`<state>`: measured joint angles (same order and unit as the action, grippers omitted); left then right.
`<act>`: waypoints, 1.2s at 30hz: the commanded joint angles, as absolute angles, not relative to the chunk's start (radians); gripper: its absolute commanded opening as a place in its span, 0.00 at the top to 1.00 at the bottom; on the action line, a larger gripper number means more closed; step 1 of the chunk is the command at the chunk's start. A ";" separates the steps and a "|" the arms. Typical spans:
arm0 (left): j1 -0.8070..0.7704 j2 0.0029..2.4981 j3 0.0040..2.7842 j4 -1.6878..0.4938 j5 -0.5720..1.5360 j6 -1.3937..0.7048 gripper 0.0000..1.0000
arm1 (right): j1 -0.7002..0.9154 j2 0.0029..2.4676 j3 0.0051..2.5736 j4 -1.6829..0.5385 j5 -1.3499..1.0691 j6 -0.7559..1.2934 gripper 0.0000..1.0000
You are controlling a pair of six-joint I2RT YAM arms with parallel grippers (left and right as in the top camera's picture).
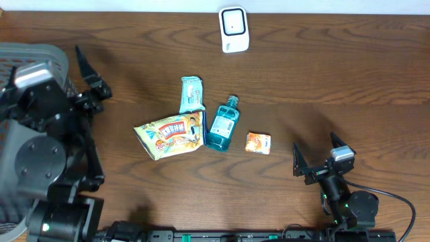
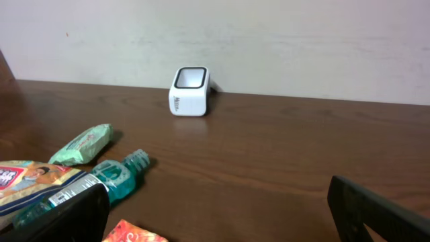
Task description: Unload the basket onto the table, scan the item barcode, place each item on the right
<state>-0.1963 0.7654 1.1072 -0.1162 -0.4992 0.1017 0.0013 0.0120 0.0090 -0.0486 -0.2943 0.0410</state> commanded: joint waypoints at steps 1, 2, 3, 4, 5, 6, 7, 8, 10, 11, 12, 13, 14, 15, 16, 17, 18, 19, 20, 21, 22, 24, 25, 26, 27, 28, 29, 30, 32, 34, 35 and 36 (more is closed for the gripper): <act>-0.191 0.736 1.110 -0.129 -0.467 0.091 0.03 | 0.008 0.006 0.006 -0.051 -0.290 0.047 0.01; -0.191 0.725 1.110 -0.135 -0.448 0.091 0.03 | 0.008 0.006 0.006 -0.052 -0.290 0.047 0.01; -0.191 0.710 1.110 -0.145 -0.429 0.091 0.02 | 0.008 0.006 0.006 -0.051 -0.290 0.047 0.01; -0.191 0.696 1.110 -0.154 -0.413 0.091 0.03 | 0.008 0.006 0.006 -0.052 -0.290 0.047 0.01; -0.191 0.681 1.110 -0.161 -0.395 0.091 0.03 | 0.008 0.006 0.006 -0.052 -0.290 0.047 0.01; -0.191 0.664 1.110 -0.166 -0.378 0.091 0.03 | 0.008 0.006 0.006 -0.052 -0.290 0.047 0.01; -0.191 0.637 1.110 -0.172 -0.355 0.092 0.03 | 0.008 0.006 0.006 -0.052 -0.290 0.047 0.01; -0.191 0.628 1.110 -0.172 -0.346 0.091 0.03 | 0.008 0.006 0.006 -0.052 -0.290 0.047 0.01; -0.191 0.578 1.110 -0.175 -0.293 0.092 0.03 | 0.008 0.006 0.006 -0.052 -0.290 0.047 0.01; -0.191 0.562 1.110 -0.177 -0.277 0.092 0.03 | 0.008 0.006 0.006 -0.052 -0.290 0.047 0.01; -0.191 0.536 1.110 -0.182 -0.255 0.092 0.03 | 0.008 0.006 0.006 -0.052 -0.290 0.047 0.01; -0.191 0.509 1.110 -0.188 -0.232 0.092 0.03 | 0.008 0.006 0.006 -0.052 -0.290 0.047 0.01; -0.191 0.476 1.110 -0.198 -0.207 0.092 0.03 | 0.008 0.006 0.006 -0.052 -0.290 0.047 0.01; -0.191 0.444 1.110 -0.208 -0.191 0.092 0.03 | 0.008 0.006 0.006 -0.051 -0.290 0.047 0.01; -0.191 0.412 1.110 -0.219 -0.182 0.092 0.03 | 0.008 0.006 0.006 -0.052 -0.290 0.047 0.01; -0.191 0.377 1.110 -0.231 -0.173 0.092 0.03 | 0.008 0.006 0.006 -0.052 -0.290 0.047 0.01; -0.189 0.343 1.110 -0.245 -0.163 0.092 0.03 | 0.008 0.006 0.006 -0.052 -0.290 0.047 0.01; -0.186 0.308 1.110 -0.256 -0.163 0.092 0.03 | 0.008 0.006 0.006 -0.052 -0.290 0.047 0.01; -0.180 0.270 1.110 -0.268 -0.163 0.092 0.03 | 0.008 0.006 0.006 -0.052 -0.290 0.047 0.01; -0.173 0.238 1.110 -0.277 -0.163 0.092 0.03 | 0.008 0.006 0.006 -0.052 -0.290 0.047 0.01; -0.163 0.209 1.110 -0.286 -0.163 0.092 0.02 | 0.008 0.006 0.006 -0.051 -0.290 0.047 0.01; -0.140 0.157 1.110 -0.305 -0.163 0.092 0.03 | 0.008 0.006 0.006 -0.051 -0.290 0.047 0.01; -0.126 0.136 1.110 -0.316 -0.163 0.091 0.03 | 0.008 0.006 0.006 -0.051 -0.290 0.047 0.01; -0.108 0.115 1.110 -0.330 -0.163 0.091 0.03 | 0.008 0.006 0.006 -0.051 -0.293 0.050 0.01; -0.091 0.099 1.110 -0.342 -0.163 0.091 0.03 | 0.008 0.006 0.006 -0.049 -0.302 0.063 0.01; -0.077 0.085 1.110 -0.355 -0.163 0.091 0.03 | 0.008 0.006 0.006 -0.049 -0.323 0.102 0.01; -0.067 0.072 1.110 -0.368 -0.163 0.091 0.03 | 0.008 0.006 0.006 -0.049 -0.360 0.180 0.01; -0.062 0.061 1.110 -0.382 -0.162 0.091 0.03 | 0.008 0.006 0.006 -0.048 -0.403 0.283 0.01; -0.061 0.039 1.103 -0.392 -0.117 0.091 0.03 | 0.008 0.006 0.006 -0.045 -0.519 0.542 0.01; -0.061 0.021 1.094 -0.393 -0.037 0.091 0.03 | 0.008 0.006 0.006 -0.046 -0.623 0.684 0.01; -0.062 0.014 1.091 -0.397 0.002 0.091 0.02 | 0.008 0.006 0.006 -0.047 -0.684 0.711 0.01; -0.064 0.006 1.086 -0.402 0.044 0.092 0.03 | 0.008 0.006 0.006 -0.051 -0.761 0.717 0.01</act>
<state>-0.0654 0.0303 1.1038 -0.3950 -0.0902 0.1013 0.0013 0.0120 0.0090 -0.0437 -0.5240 0.4824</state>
